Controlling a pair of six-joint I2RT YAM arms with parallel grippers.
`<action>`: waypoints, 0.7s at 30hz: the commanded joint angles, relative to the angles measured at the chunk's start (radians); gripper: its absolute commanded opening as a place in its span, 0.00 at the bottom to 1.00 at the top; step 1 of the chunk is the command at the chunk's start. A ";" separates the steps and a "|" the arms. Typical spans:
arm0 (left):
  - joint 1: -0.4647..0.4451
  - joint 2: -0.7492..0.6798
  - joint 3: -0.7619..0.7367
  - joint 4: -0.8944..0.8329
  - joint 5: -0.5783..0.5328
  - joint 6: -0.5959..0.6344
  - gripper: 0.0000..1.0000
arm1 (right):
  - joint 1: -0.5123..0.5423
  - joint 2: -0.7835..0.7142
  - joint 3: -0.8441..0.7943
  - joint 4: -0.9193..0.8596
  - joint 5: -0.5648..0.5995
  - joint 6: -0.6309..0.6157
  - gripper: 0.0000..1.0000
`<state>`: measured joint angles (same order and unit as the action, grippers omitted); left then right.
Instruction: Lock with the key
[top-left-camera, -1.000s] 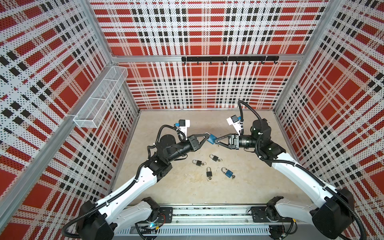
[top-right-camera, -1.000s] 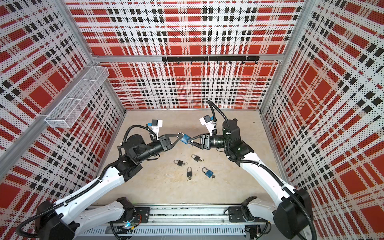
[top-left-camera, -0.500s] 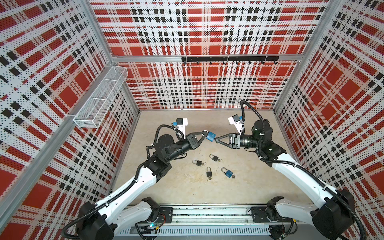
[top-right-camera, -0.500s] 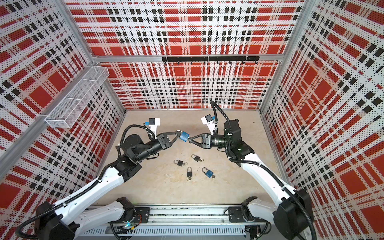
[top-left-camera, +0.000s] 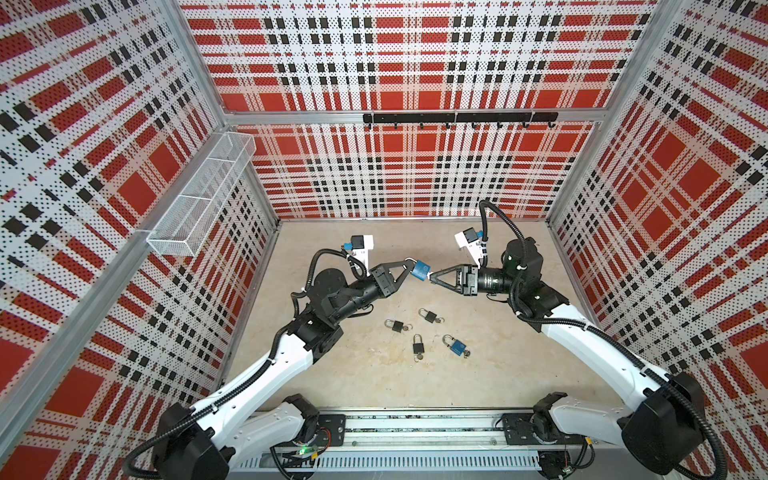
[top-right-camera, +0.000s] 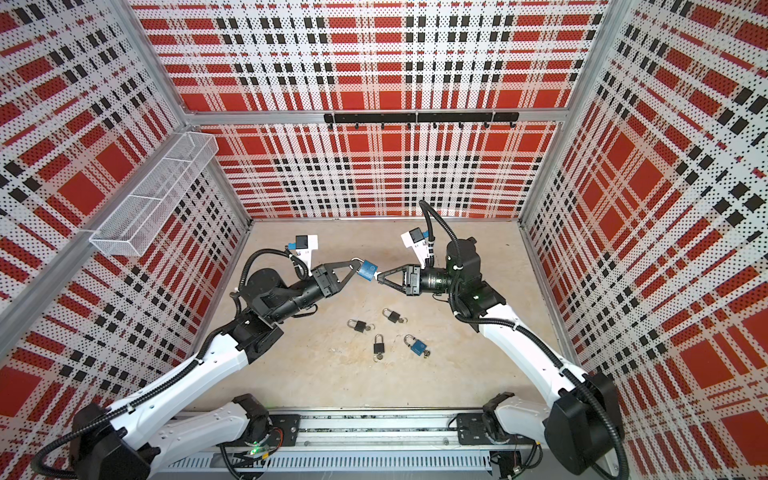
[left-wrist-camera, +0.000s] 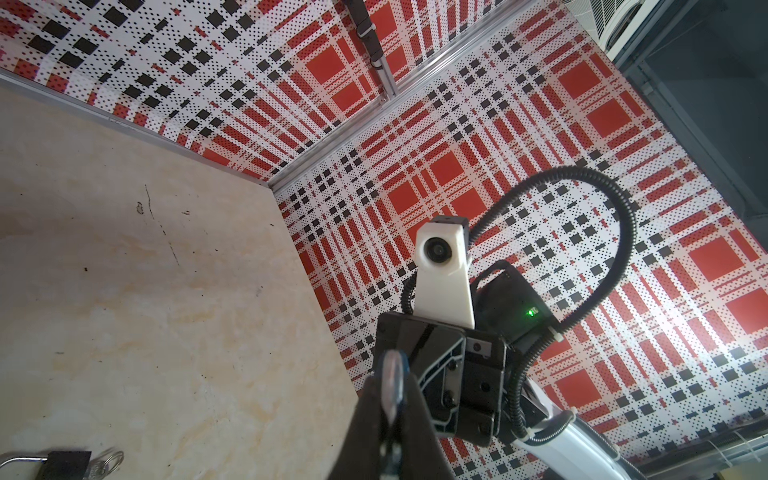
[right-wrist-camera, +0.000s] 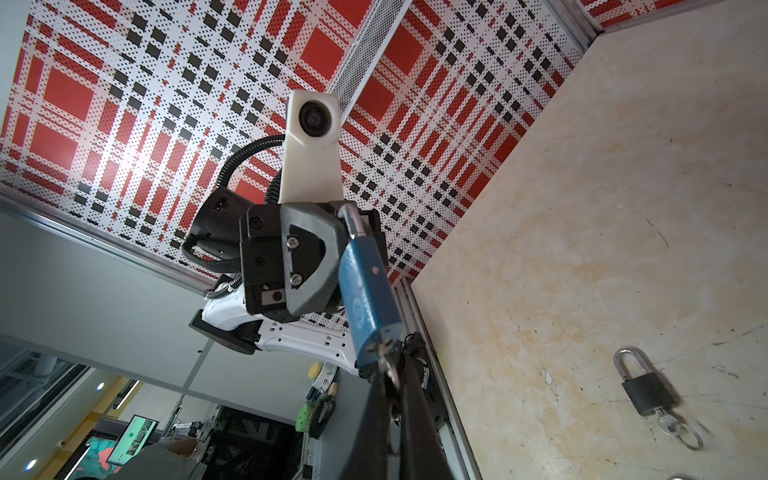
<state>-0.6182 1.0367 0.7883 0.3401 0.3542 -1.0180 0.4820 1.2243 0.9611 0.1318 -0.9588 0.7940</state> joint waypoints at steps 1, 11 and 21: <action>0.021 -0.015 -0.014 0.056 -0.017 -0.015 0.00 | 0.000 -0.005 -0.011 0.061 0.001 0.003 0.00; 0.167 -0.050 0.002 0.054 0.051 -0.022 0.00 | -0.042 -0.082 -0.090 0.035 0.031 0.014 0.00; 0.153 0.046 0.013 -0.045 0.100 0.038 0.00 | -0.118 -0.166 -0.119 -0.254 0.186 -0.140 0.00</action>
<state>-0.4408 1.0386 0.7734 0.3252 0.4297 -1.0115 0.3943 1.0931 0.8589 -0.0299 -0.8536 0.7242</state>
